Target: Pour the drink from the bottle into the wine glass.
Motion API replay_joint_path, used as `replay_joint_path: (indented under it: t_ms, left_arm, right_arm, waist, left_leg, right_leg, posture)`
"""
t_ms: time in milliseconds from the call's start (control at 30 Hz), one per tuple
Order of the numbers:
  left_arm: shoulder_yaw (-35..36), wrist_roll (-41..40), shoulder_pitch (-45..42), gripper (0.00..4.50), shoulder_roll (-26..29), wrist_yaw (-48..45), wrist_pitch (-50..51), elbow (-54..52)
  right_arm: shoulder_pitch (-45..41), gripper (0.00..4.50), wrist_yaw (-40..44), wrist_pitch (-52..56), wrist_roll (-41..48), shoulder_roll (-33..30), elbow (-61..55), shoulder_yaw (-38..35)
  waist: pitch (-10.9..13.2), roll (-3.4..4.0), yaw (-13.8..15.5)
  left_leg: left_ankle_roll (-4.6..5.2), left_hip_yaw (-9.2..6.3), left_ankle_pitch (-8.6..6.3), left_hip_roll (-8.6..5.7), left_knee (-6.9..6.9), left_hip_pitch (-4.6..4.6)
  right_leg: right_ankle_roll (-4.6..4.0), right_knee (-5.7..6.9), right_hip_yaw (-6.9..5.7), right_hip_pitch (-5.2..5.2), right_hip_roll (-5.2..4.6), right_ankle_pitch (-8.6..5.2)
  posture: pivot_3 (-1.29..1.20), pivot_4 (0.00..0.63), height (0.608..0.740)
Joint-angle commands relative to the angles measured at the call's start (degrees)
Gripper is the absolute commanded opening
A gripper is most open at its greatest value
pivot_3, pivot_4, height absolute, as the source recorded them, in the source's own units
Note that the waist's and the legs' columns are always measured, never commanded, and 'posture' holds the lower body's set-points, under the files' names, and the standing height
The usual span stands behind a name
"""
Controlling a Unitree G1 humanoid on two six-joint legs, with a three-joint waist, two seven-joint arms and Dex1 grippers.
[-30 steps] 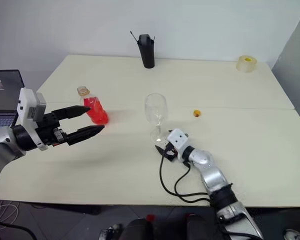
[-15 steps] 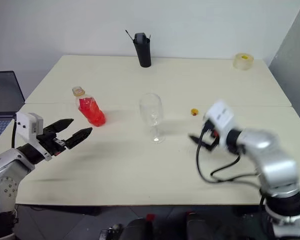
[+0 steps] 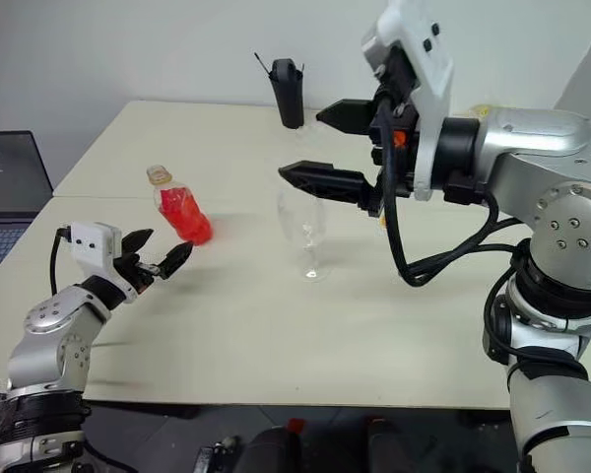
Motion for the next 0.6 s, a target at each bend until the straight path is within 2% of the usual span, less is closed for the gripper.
replay_joint_path:
  t_ms: [33,233,600]
  left_arm:
    - [1.0,1.2,-1.2,4.5,0.0,2.4,-1.6,0.2]
    - [-0.5,2.4,-5.0,4.5,-1.4,3.3,-3.6,4.1]
    - [-2.5,6.3,-15.1,4.5,-4.2,5.7,-12.2,20.0]
  right_arm:
    - [-0.7,4.48,-1.3,-2.0,1.6,-0.4,-1.1,1.0]
    - [-1.1,4.48,-4.2,-2.1,2.6,0.2,-0.5,3.3]
    - [-0.9,4.48,-9.0,-0.9,4.8,0.7,-1.8,3.6]
  waist:
    - [0.0,0.0,0.0]
    - [0.0,0.0,-0.1]
    - [0.0,0.0,-0.1]
  left_leg:
    - [0.0,0.0,0.0,0.01,0.0,0.0]
    - [0.0,-0.02,0.0,0.02,0.0,0.01]
    - [0.0,0.03,0.01,0.02,0.03,0.0]
  right_leg:
    - [0.0,0.0,0.0,-0.01,0.0,0.0]
    - [-0.01,0.06,-0.01,-0.03,0.01,0.01]
    - [0.01,0.04,-0.06,-0.03,0.04,0.02]
  posture:
    - [0.0,0.15,0.74]
    - [0.0,0.15,0.74]
    - [0.0,0.15,0.74]
